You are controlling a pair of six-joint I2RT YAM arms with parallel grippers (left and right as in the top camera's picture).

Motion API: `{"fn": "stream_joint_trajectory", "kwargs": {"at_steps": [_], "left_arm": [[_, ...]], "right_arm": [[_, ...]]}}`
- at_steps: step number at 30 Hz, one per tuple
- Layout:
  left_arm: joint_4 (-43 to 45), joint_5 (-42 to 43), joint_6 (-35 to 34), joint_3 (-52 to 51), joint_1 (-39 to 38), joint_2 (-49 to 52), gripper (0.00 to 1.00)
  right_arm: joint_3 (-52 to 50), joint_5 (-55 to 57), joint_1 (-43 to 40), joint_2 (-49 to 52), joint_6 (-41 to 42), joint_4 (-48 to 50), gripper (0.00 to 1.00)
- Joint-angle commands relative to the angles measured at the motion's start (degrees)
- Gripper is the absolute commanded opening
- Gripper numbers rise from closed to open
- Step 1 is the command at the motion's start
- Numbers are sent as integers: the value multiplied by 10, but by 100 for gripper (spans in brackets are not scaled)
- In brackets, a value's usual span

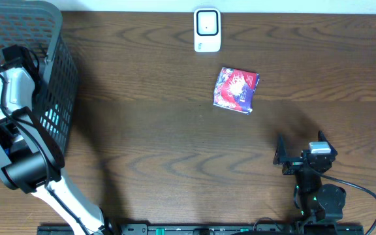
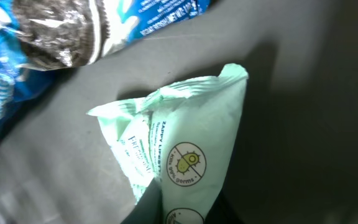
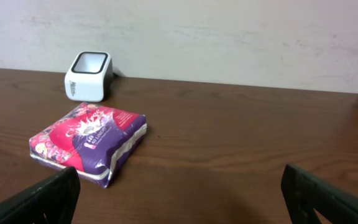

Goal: Scan the item barcode
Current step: 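Return the left gripper into the basket and grasp the mint-green wrapper, then carry the mint-green wrapper out and set it beside the pad pack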

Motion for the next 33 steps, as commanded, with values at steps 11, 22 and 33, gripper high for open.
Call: {"fn": "stream_joint_trajectory", "kwargs": {"at_steps": [11,22,33], "left_arm": [[20,24,-3,51,1,-281,7],[113,309,98,49,-200,-464,7],[92,115,137,35,-494,-219,7]], "right_arm": [[-1,0,2,-2,-1,-2,99],[-1,0,1,-2,-1,-2,99],[-1,0,2,-2,-1,-2,99]]}}
